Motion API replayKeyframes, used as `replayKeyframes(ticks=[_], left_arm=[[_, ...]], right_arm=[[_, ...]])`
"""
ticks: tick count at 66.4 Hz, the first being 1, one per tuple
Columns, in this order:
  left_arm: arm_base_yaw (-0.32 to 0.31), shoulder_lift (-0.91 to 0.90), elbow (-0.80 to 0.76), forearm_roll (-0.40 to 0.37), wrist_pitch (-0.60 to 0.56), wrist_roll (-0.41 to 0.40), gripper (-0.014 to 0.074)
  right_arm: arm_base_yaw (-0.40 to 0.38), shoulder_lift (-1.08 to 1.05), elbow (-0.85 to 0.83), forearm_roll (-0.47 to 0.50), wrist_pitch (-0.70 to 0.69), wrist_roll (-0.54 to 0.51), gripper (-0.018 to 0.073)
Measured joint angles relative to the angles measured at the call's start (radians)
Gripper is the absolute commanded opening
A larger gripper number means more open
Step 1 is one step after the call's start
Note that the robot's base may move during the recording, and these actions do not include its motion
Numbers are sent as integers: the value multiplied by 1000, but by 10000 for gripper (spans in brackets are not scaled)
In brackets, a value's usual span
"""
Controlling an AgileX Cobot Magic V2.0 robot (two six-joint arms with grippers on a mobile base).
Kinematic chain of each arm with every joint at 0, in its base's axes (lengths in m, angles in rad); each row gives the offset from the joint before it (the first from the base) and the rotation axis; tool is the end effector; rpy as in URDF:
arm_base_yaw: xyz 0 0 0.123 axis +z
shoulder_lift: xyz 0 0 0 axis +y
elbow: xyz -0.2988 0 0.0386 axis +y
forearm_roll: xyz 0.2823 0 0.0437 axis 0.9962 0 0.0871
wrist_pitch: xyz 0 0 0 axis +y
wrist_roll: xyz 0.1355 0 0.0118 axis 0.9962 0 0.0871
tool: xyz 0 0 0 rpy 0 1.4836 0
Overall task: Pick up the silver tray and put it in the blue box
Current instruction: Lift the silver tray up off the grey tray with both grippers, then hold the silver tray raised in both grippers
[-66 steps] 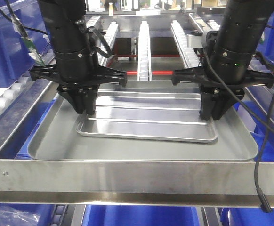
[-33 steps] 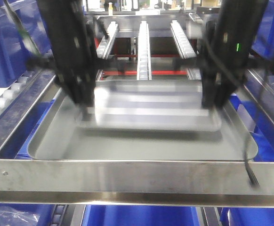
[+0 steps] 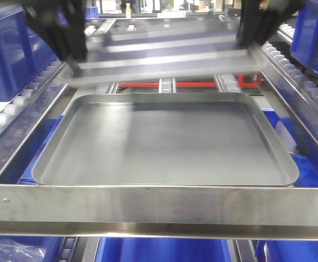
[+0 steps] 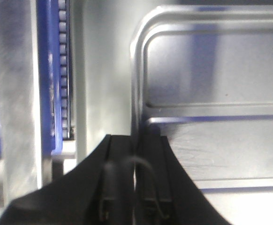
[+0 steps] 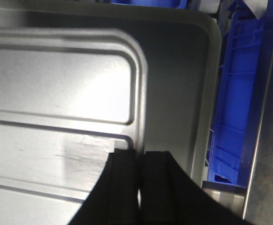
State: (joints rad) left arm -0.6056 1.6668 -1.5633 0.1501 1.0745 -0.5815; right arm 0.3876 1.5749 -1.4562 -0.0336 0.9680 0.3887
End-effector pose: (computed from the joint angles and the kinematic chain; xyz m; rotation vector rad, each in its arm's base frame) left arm 0.3515 -0.2216 0.3117 0.0841 2.6542 -0.1986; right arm 0.3707 0.1473 0.3172 -0.0127 2.5895 0.2480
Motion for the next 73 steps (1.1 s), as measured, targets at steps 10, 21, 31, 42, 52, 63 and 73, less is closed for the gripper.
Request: replayKeyframes(ticks=[10, 21, 31, 42, 52, 63, 73], left_arm=[[-2, -26, -63, -8, 50, 0, -97], [-11, -28, -103, -8, 72, 4, -97], [-17, -28, -103, -4, 74, 4, -97], [-19, -28, -103, -2, 76, 4, -97], [-21, -28, -105, -2, 76, 4, -98], [-21, -28, -105, -2, 76, 5, -98], [-21, -28, -105, -2, 76, 5, -98]], right_arm=[[5, -41, -2, 4, 32, 0, 59], [5, -55, -4, 2, 47, 0, 59], [5, -56, -4, 0, 55, 0, 59], [5, -56, -4, 0, 65, 3, 59], [5, -56, -4, 0, 68, 3, 59], [5, -56, -4, 0, 71, 3, 59], [5, -56, -4, 0, 71, 3, 59]])
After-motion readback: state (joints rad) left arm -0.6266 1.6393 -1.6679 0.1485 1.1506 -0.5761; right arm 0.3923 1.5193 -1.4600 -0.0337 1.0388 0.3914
